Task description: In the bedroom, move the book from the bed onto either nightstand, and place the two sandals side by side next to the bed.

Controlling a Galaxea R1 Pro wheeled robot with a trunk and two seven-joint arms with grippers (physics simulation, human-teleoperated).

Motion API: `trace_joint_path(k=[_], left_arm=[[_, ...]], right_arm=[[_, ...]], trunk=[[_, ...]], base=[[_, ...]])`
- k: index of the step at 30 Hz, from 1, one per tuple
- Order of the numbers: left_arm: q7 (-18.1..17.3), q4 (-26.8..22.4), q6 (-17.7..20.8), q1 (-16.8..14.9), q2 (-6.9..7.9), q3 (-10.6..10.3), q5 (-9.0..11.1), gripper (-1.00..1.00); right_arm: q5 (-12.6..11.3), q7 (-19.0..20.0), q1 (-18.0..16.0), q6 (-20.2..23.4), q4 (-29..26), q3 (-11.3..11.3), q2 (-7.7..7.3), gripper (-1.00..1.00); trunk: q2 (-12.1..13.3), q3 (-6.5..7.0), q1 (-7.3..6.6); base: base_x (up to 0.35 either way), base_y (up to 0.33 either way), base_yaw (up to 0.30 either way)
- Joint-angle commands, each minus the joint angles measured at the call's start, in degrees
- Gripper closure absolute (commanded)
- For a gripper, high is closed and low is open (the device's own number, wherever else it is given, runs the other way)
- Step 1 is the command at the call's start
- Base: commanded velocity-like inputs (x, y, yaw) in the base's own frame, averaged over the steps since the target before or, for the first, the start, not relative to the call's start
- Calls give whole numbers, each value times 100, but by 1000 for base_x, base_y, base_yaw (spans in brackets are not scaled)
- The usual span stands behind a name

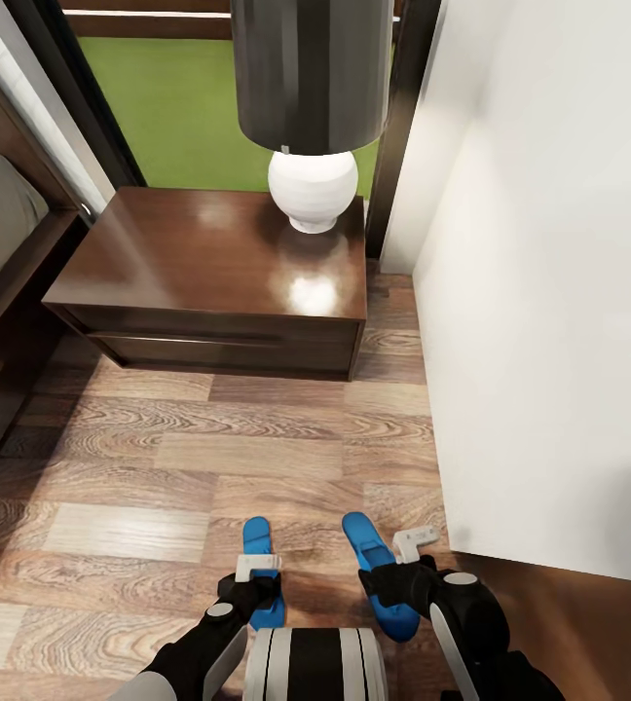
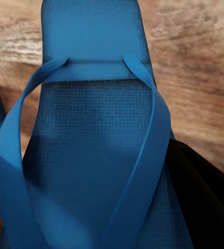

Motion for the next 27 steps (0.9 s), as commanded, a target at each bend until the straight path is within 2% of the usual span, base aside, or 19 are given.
trace_joint_path(k=[1, 4, 9, 27], left_arm=[[42, -2, -10, -3, 4, -47, 48, -100], [42, -2, -17, -3, 5, -45, 47, -100], [42, -2, -22, -3, 7, -45, 47, -100], [42, -2, -25, -2, 6, -48, 47, -100]], right_arm=[[4, 19, -4, 18, -5, -6, 0, 100], [6, 18, -4, -3, -5, -13, -1, 100], [6, 16, -2, -10, -5, -16, 1, 100], [6, 16, -1, -14, -5, -17, -2, 100]], trunk=[[-1, -3, -1], [-1, -3, -1], [-8, -114, 12], [-8, -114, 12]], base=[[0, 0, 0], [0, 0, 0], [0, 0, 0], [0, 0, 0]])
